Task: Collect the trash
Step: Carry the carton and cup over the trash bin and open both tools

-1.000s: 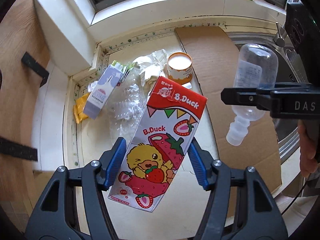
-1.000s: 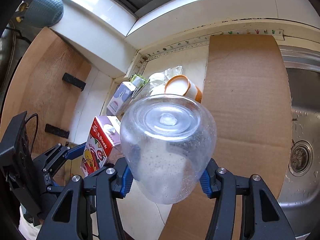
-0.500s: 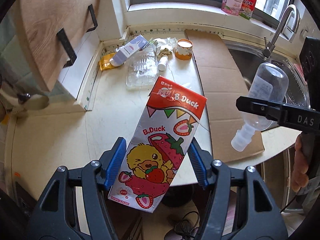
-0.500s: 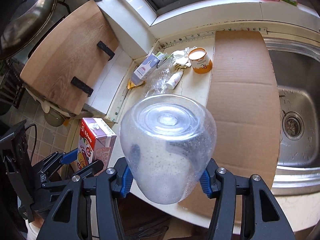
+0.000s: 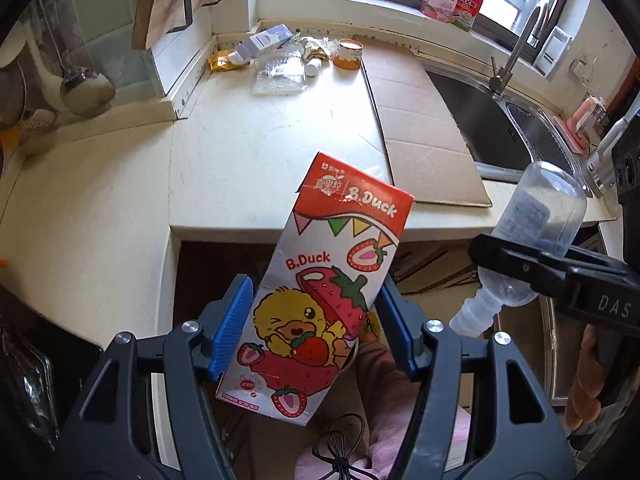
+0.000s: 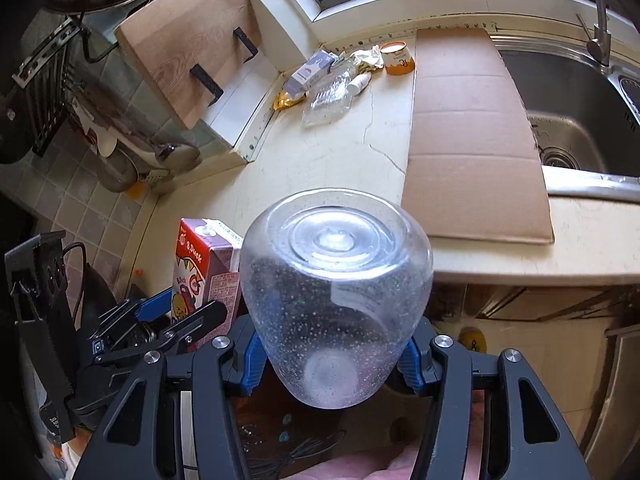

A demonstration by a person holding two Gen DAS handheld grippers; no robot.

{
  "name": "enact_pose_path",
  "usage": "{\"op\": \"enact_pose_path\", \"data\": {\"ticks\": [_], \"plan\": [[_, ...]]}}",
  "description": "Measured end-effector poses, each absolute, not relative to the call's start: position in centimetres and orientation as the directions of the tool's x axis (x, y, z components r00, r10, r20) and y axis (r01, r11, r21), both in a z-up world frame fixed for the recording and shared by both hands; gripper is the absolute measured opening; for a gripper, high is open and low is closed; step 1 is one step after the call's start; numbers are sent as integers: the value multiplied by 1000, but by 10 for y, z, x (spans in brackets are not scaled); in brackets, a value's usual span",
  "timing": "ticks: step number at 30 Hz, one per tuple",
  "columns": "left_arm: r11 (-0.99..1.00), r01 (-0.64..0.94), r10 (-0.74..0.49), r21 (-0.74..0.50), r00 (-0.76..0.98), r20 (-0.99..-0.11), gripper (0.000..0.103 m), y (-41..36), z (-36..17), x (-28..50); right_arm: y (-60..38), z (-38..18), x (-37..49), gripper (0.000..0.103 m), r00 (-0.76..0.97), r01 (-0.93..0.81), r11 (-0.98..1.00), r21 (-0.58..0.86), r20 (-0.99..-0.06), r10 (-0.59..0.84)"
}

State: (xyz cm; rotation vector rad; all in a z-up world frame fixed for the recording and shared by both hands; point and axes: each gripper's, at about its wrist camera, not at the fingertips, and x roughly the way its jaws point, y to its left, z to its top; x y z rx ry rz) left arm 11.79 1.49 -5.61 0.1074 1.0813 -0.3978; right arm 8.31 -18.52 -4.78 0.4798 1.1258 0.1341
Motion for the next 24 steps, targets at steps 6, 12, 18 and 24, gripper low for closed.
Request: {"op": "enact_pose_path", "data": {"ticks": [6,12,18,24], "plan": [[922,354,-284,-155,348,-893,60,22,-82,85,-166,-63,29,55,370,146,902,406,-868,331],[933,288,-302,-215,300,-905,60,31,-119,73,-160,-97,1,55,274,168,907,385,-902,333],[948,184,-301,-258,262,-917,60,32,-185,76,-161,-155,-9,55,221,171,913,371,-917,331],[960,99,-279,-263,222,-934,60,24,-276,77,-167,-249,-12,55,168,184,912,365,-926,337]]}}
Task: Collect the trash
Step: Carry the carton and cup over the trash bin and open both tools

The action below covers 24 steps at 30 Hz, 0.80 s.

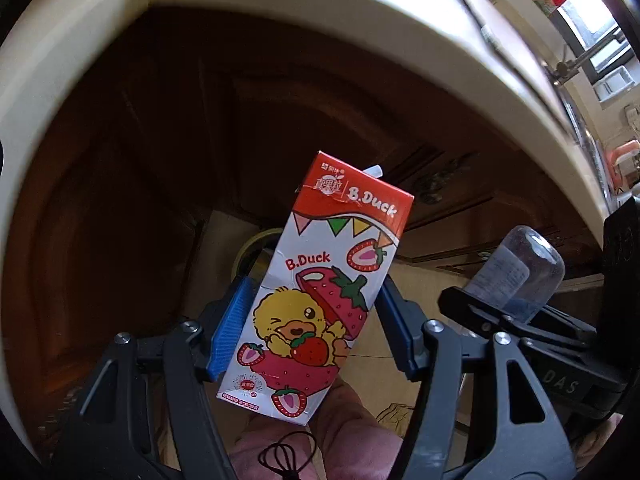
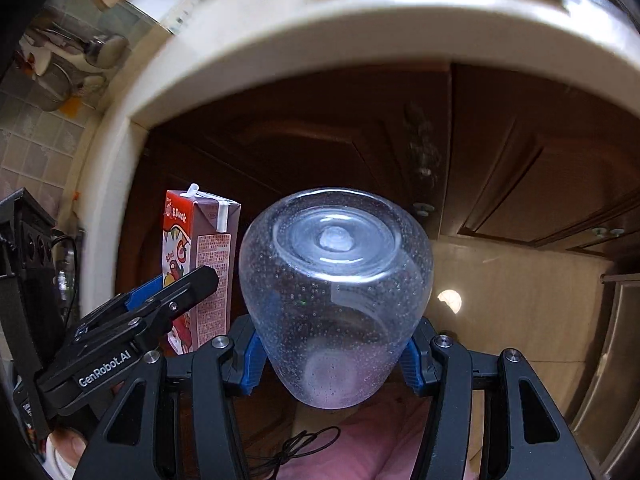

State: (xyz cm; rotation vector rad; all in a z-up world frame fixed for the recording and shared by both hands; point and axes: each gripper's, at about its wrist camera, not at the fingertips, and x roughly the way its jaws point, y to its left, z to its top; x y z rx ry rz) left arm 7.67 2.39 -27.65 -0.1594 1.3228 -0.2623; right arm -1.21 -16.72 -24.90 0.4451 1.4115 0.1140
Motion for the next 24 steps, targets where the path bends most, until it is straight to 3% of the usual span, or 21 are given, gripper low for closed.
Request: {"op": "enact_pose_path", "data": {"ticks": [11,13,17,21,24], "plan": [[956,2,-289,-294,187,-939,61,21,-453,82,-162,-428,-23,55,71,187,922,339,-941,332],[949,-7,-310,-316,174,-935,64,23,-480,83,-159,-453,-25,56,62,186,923,337,-941,332],[948,-42,-306,-315,152,-940,82,32,-527,87,-156,-496,-28,61,53,195,925,325,-945,321],[955,-75,-277,-287,116,-954,82,41,-566,91,-154,-529,-32,70,53,203,919,338,-941,334],[958,-99,-260,-268,87,-962,82,52,-590,87,-151,-547,-16,71,42,206,921,331,-943,330]]}}
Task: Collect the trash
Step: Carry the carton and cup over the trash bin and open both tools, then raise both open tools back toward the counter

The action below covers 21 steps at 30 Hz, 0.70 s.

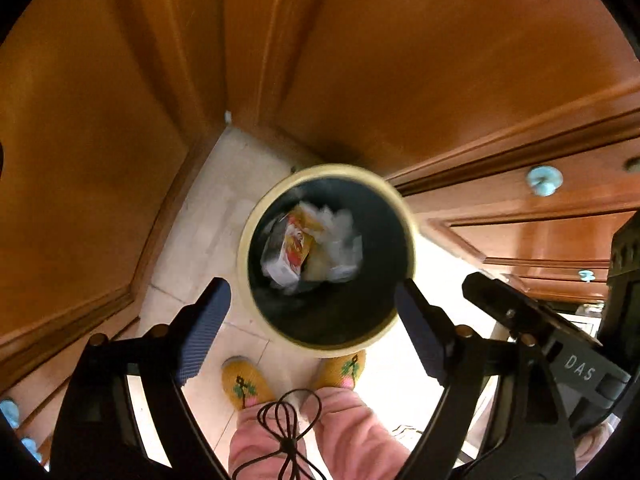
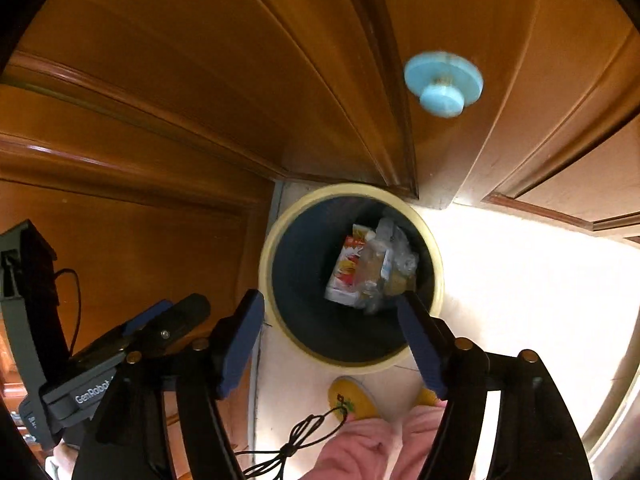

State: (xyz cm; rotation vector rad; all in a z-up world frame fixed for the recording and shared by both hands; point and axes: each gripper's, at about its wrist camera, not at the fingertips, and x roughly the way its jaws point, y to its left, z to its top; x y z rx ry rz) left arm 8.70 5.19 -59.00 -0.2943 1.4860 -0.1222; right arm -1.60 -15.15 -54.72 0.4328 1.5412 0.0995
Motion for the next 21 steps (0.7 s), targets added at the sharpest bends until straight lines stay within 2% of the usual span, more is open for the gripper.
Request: {"op": "enact_pose_path", "data": {"ticks": [5,11,17,21], "plan": [[963,-103,-242,-249,71,-968,82,62,-594,82,-143,-565,-11,71,17,227,917,327,-943,332],[967,-82,-230,-240,115,-966,82,63,-574,80,-144,-559,-13,71,26,207,925,319,-947,320],[972,-80,-208,-223,163,-964,82,64,-519,71,-150,-526,-22,71,55,207,933,296,-955,291],[972,-75,-205,-222,186,-961,82,61,-469,66,-154,-482,-23,71,81,207,933,294,-956,283]]}}
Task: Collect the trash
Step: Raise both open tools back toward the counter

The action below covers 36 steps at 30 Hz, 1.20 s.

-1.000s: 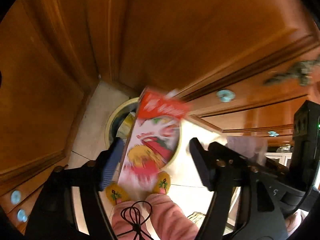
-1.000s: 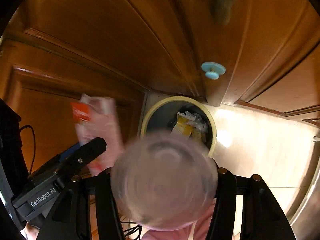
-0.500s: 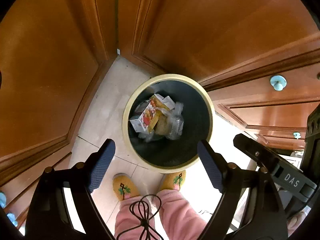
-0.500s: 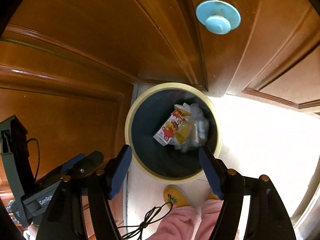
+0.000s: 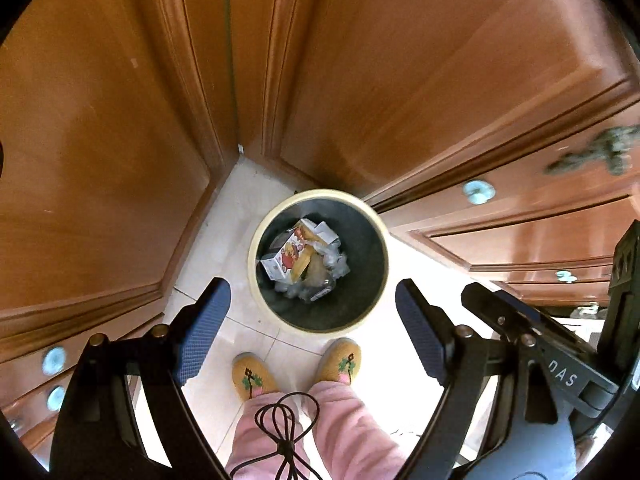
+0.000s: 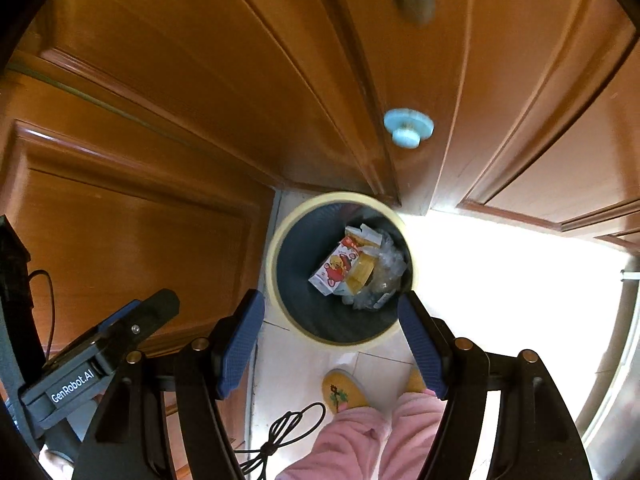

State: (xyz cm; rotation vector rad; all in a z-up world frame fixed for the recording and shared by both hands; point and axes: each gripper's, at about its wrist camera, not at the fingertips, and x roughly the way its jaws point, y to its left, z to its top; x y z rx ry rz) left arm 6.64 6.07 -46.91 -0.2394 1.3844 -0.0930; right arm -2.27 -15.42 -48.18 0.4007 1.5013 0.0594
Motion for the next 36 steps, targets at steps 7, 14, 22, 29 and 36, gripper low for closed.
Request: {"op": "enact_pose_path", "data": {"ticks": [7,14,22,29,36], "plan": [[970,20,-243,-244,215,-946,82,51,-345,56,-160,-379,-23,71,129,212,934,287,-956,264],[957,167,-279,-238,297,-913,82,39,-217,47,-164,-254,-23,71,239,196,936,292,-940,243],[947,287,-269,-144,467,-842,82,38,-85,44,-160,-126,-25,71,399,179,932,314,-890,223],[938,333,-279,-90,579,-766,82,42,1,49,-154,-33,-24,71,515,160,936,315,-835,193],[923,385,-277,-18,630,-726,82,34,36,63,-162,40,-8,71,591,159,932,327,-787,175]]}}
